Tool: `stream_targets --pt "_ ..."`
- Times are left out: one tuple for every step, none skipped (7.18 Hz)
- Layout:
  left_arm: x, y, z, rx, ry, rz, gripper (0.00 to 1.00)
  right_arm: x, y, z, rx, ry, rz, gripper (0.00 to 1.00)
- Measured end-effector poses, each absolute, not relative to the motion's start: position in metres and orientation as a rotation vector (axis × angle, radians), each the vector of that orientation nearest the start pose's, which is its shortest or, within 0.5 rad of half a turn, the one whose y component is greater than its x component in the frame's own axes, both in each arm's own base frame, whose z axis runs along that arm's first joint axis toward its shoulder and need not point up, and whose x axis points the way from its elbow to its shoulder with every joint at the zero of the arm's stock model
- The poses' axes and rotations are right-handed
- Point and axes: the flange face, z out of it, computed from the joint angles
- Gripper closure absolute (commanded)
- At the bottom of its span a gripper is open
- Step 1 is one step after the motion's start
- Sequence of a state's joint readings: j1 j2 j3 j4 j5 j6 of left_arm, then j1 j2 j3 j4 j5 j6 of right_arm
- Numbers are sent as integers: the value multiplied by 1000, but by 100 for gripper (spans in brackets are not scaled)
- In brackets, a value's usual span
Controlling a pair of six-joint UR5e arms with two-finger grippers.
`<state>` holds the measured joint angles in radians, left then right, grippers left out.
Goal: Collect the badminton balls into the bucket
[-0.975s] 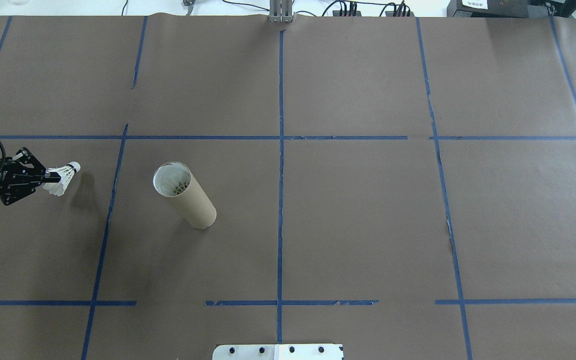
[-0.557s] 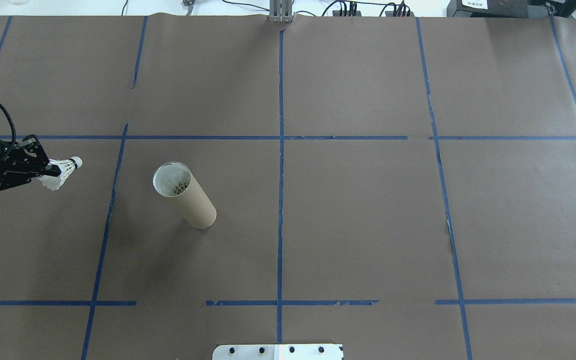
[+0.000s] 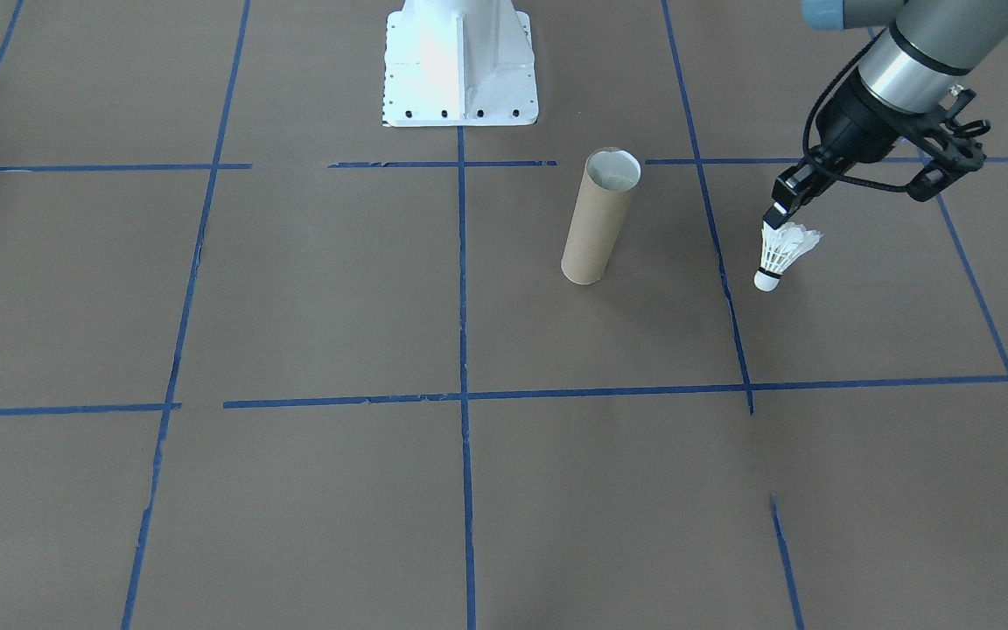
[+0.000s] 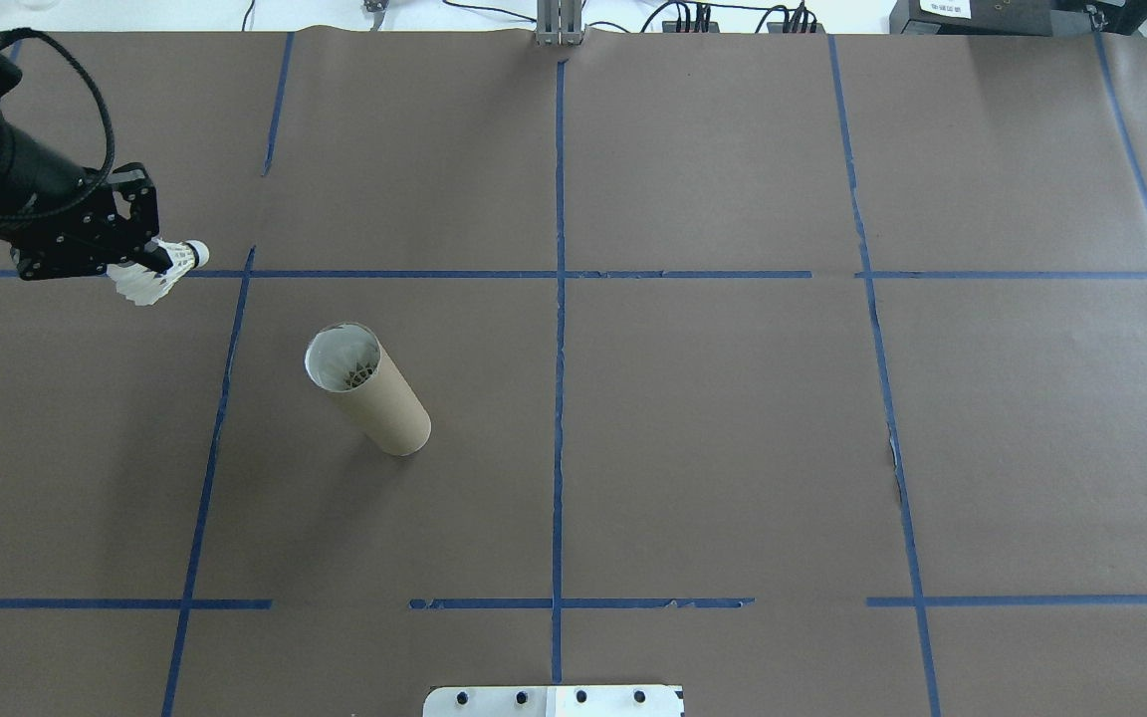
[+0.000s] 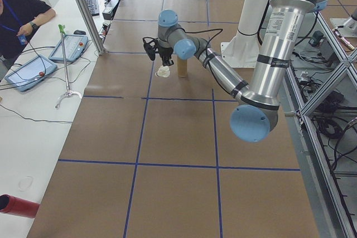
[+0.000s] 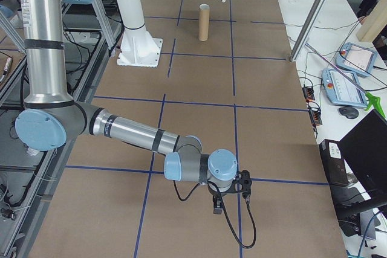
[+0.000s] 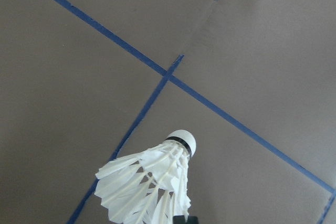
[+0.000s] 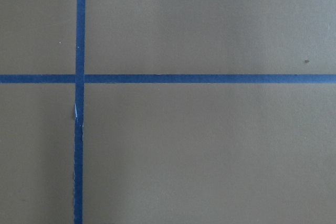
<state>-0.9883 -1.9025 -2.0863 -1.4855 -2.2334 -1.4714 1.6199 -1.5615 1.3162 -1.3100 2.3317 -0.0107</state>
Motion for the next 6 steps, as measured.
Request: stream_targets --pt "234 -480 218 -178 923 -555 100 88 -481 753 37 -760 31 0" --pt "241 -476 180 -200 888 -541 100 88 -481 753 37 -760 31 0" --pt "252 -466 150 -223 850 -526 100 88 -481 753 37 -760 31 0" --pt "266 -453 123 -240 796 -513 100 88 -481 753 37 -760 31 0" --pt "278 -440 103 -252 748 -499 100 88 -481 753 37 -760 31 0" --pt "289 -430 92 -261 724 -481 100 88 -481 753 37 -760 31 0"
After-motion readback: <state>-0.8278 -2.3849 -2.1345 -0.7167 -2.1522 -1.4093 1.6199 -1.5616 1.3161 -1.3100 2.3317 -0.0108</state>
